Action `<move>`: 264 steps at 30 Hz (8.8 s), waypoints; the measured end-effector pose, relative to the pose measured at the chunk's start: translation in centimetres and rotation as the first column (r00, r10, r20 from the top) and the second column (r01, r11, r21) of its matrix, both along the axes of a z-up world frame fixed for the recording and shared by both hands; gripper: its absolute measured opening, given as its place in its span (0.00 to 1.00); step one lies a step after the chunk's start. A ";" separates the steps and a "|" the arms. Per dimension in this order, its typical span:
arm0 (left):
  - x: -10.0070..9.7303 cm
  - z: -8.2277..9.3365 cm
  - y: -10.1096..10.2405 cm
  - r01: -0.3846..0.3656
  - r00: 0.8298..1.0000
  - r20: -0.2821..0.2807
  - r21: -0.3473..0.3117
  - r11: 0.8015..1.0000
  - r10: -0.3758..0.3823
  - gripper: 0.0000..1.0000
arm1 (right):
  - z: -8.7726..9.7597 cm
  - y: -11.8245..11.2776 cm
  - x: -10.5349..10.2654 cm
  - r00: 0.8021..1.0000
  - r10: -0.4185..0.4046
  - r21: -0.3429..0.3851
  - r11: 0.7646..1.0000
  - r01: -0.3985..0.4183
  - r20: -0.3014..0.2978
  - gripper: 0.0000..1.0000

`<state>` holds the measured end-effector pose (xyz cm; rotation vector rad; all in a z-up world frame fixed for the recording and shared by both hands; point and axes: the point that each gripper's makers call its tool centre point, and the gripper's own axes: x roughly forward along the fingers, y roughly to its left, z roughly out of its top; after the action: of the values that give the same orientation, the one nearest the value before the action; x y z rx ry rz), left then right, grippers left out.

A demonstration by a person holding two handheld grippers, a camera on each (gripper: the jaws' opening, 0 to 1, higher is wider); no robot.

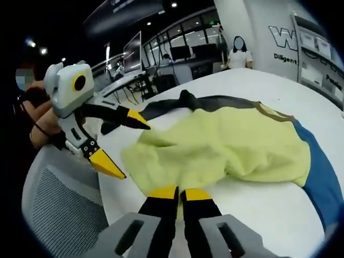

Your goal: Fold the garment on the visible template until the final outline fits inside the template.

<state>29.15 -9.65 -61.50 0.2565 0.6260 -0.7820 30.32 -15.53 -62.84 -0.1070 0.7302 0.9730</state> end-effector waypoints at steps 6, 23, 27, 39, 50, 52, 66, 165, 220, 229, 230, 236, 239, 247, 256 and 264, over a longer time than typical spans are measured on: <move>-0.7 -0.3 -1.9 0.061 0.998 -0.013 0.011 0.998 -0.061 0.58 | 1.4 0.8 1.0 1.000 -0.026 0.032 0.999 0.026 0.007 0.00; 2.0 -0.7 -2.4 0.092 0.995 0.027 0.126 0.988 -0.096 0.36 | 3.7 2.6 3.5 0.995 -0.096 0.100 0.990 0.097 -0.005 0.00; 2.6 -0.4 -2.6 0.079 0.996 0.027 0.099 0.992 -0.082 0.25 | 4.0 2.6 4.2 0.994 -0.110 0.099 0.989 0.109 0.003 0.00; 4.8 0.6 -1.3 0.012 1.000 0.022 0.036 0.999 -0.013 0.02 | 4.4 2.7 5.5 0.988 -0.153 0.125 0.980 0.151 0.005 0.00; 7.8 1.3 0.9 -0.095 0.995 0.001 -0.006 0.995 0.095 0.01 | 5.5 0.7 5.9 0.979 -0.183 0.131 0.976 0.171 0.087 0.16; 8.3 1.1 1.3 -0.106 0.994 0.004 0.006 0.994 0.106 0.01 | 5.1 0.3 5.7 0.980 -0.177 0.107 0.980 0.168 0.089 0.19; 11.6 -0.7 3.5 -0.189 0.981 -0.034 0.025 0.982 0.190 0.01 | 1.8 1.9 3.8 0.990 -0.111 0.033 0.994 0.109 0.090 0.32; 12.2 -5.8 4.9 -0.203 0.971 -0.090 0.174 0.964 0.221 0.02 | -0.1 -0.3 12.4 0.932 -0.330 0.069 0.944 0.323 0.150 0.26; 4.8 -2.5 4.2 -0.157 0.979 -0.114 0.087 0.984 0.167 0.55 | -0.3 -0.1 10.8 0.934 -0.145 -0.120 0.974 0.194 0.327 0.00; 2.0 -2.5 3.0 -0.147 0.976 -0.148 0.099 0.984 0.160 0.67 | -0.2 -1.0 10.6 0.937 -0.171 -0.102 0.972 0.211 0.304 0.00; 1.8 -2.5 3.0 -0.147 0.976 -0.149 0.104 0.984 0.162 0.67 | -0.1 -1.0 10.5 0.937 -0.172 -0.102 0.972 0.212 0.304 0.00; -0.3 -3.2 2.7 -0.164 0.961 -0.202 0.129 0.978 0.188 0.64 | 0.4 -1.6 10.4 0.935 -0.179 -0.092 0.972 0.216 0.307 0.00; -0.7 -3.8 2.9 -0.174 0.961 -0.184 0.166 0.971 0.204 0.59 | 0.7 -1.7 10.4 0.934 -0.177 -0.095 0.972 0.216 0.311 0.00; -0.8 -4.6 3.0 -0.201 0.949 -0.210 0.178 0.963 0.236 0.44 | 1.2 -2.1 10.1 0.932 -0.183 -0.085 0.972 0.220 0.314 0.00; -1.6 -5.6 2.9 -0.181 0.942 -0.251 0.185 0.966 0.225 0.19 | 2.1 -2.6 9.3 0.936 -0.187 -0.050 0.976 0.211 0.299 0.00; -1.9 -5.4 3.3 -0.162 0.946 -0.247 0.191 0.968 0.207 0.00 | 3.4 -3.6 8.4 0.937 -0.189 -0.024 0.979 0.205 0.293 0.00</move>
<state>27.27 -6.39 -66.88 0.2449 0.9593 -0.5855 38.72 -19.09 -59.46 -0.2151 0.4861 0.7260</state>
